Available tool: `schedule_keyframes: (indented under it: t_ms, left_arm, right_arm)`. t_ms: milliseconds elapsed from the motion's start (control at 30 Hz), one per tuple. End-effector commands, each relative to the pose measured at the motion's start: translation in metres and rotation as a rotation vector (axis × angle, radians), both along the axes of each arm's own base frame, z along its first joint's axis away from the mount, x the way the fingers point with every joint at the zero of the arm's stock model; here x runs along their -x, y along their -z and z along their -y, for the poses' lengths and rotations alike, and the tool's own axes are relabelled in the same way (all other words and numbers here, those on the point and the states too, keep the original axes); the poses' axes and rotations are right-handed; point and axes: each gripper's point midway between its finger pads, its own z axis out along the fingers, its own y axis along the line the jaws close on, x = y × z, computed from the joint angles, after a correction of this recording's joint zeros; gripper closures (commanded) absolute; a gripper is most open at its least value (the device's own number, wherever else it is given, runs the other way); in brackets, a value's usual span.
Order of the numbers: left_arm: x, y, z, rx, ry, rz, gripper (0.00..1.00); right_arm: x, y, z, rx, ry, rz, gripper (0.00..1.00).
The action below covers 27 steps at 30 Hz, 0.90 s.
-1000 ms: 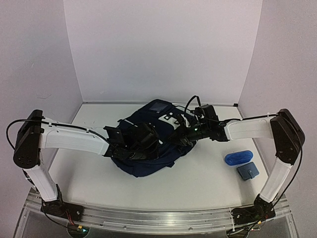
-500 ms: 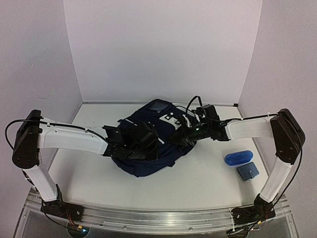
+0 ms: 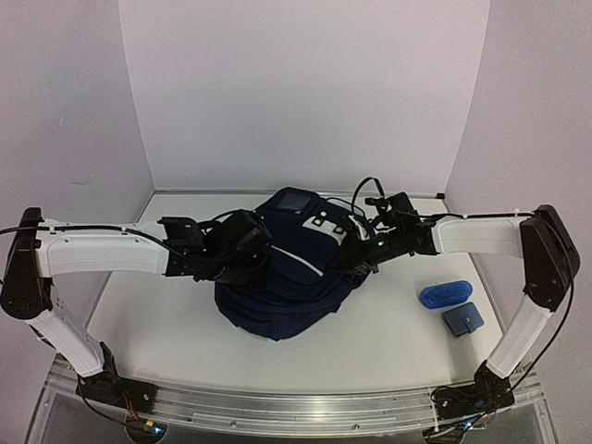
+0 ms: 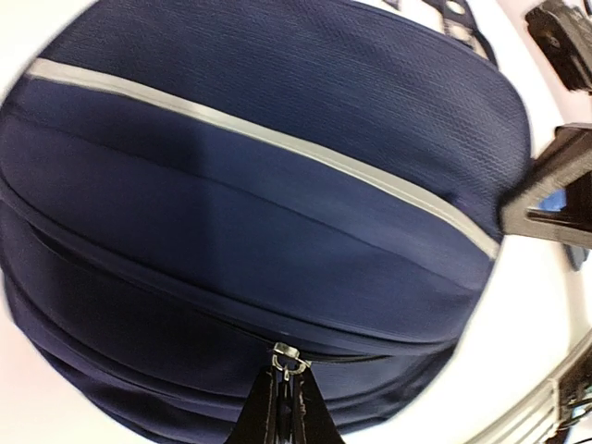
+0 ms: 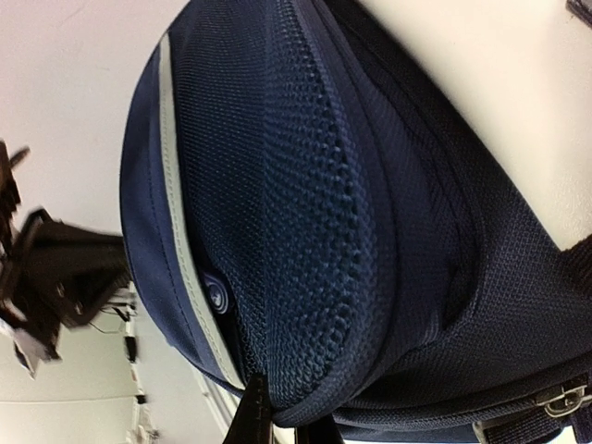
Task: Pack the student bag
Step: Unzip the student bag at the center of the board.
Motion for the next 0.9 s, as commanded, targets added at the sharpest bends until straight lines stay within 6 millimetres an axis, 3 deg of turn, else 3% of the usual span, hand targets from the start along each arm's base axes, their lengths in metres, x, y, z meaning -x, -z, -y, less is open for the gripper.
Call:
schedule_keyframes:
  t_ms: [0,200,333,433,500,567,600,733,867]
  left_arm:
    - [-0.015,-0.011,-0.048,-0.118,-0.016,0.074,1.0]
    - [-0.023,-0.01,-0.055,-0.139,0.065,0.12,1.0]
    - [-0.027,-0.011,-0.057,-0.118,0.098,0.124,1.0]
    - [-0.02,-0.013,-0.041,-0.051,0.172,0.104,1.0]
    - [-0.014,-0.019,-0.022,0.034,0.239,0.099,1.0]
    - [-0.006,-0.024,-0.004,0.12,0.312,0.081,1.0]
    - [-0.003,-0.026,0.003,0.143,0.339,0.07,1.0]
    - [0.001,-0.03,0.021,0.188,0.403,0.042,1.0]
    - [0.004,-0.039,0.029,0.227,0.432,0.039,1.0]
  right_arm:
    - [-0.015,0.003,0.044,0.207,-0.021,0.171,1.0]
    - [-0.011,0.016,0.071,0.365,-0.136,0.284,1.0]
    - [-0.028,0.01,0.09,0.458,-0.134,0.378,1.0]
    - [-0.043,-0.003,0.095,0.501,-0.131,0.46,1.0]
    - [-0.046,-0.016,0.09,0.478,-0.144,0.477,0.86]
    - [-0.041,-0.035,0.079,0.414,-0.183,0.483,0.59]
    - [-0.038,-0.043,0.073,0.386,-0.199,0.489,0.51]
    - [-0.022,-0.067,0.051,0.339,-0.273,0.569,0.37]
    - [0.003,-0.073,0.02,0.343,-0.383,0.66,0.34]
